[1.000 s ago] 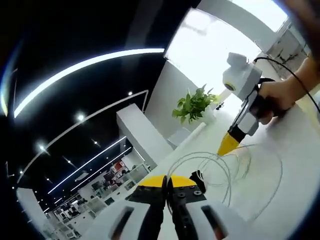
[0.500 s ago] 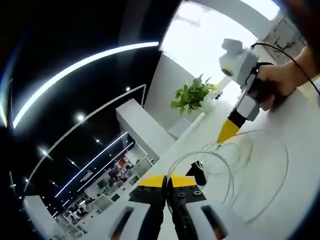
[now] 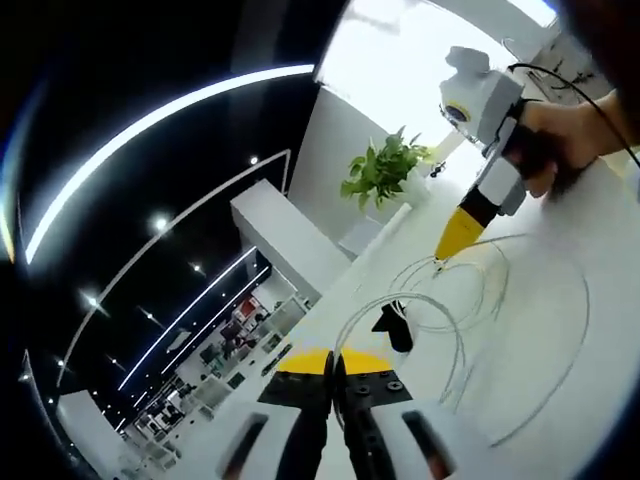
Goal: Peel open the Velcro strap on the desktop, arrange the wired earphones neatly onto it, and close the Velcro strap to secure them.
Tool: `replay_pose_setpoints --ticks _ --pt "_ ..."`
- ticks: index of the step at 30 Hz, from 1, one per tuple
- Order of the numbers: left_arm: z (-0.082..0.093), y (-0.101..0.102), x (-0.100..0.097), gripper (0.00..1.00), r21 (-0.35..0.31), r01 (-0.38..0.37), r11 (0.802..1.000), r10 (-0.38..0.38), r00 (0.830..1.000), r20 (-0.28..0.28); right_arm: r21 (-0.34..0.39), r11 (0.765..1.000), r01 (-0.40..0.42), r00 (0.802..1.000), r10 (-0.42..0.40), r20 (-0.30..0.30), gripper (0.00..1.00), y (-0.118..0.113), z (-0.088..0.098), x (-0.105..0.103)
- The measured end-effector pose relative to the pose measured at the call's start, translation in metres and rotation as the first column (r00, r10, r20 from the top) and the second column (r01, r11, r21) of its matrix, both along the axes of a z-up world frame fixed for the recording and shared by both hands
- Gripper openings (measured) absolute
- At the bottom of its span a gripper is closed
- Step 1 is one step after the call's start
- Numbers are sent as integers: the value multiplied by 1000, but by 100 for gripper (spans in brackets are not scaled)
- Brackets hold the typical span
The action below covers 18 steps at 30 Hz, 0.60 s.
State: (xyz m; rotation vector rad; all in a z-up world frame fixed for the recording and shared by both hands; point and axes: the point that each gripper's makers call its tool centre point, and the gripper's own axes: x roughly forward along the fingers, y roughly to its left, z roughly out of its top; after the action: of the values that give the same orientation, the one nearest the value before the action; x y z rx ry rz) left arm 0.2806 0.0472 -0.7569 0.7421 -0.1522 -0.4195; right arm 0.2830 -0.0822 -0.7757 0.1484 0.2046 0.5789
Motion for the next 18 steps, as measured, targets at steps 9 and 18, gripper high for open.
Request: replay_pose_setpoints --ticks 9,18 --pt "-1 -4 -1 5 74 5 997 -7 999 32 13 1000 7 1000 -7 -8 6 -1 0 0" --pt "4 1 -3 5 32 3 999 -4 1000 30 44 999 20 1000 -20 -7 5 -5 4 0"
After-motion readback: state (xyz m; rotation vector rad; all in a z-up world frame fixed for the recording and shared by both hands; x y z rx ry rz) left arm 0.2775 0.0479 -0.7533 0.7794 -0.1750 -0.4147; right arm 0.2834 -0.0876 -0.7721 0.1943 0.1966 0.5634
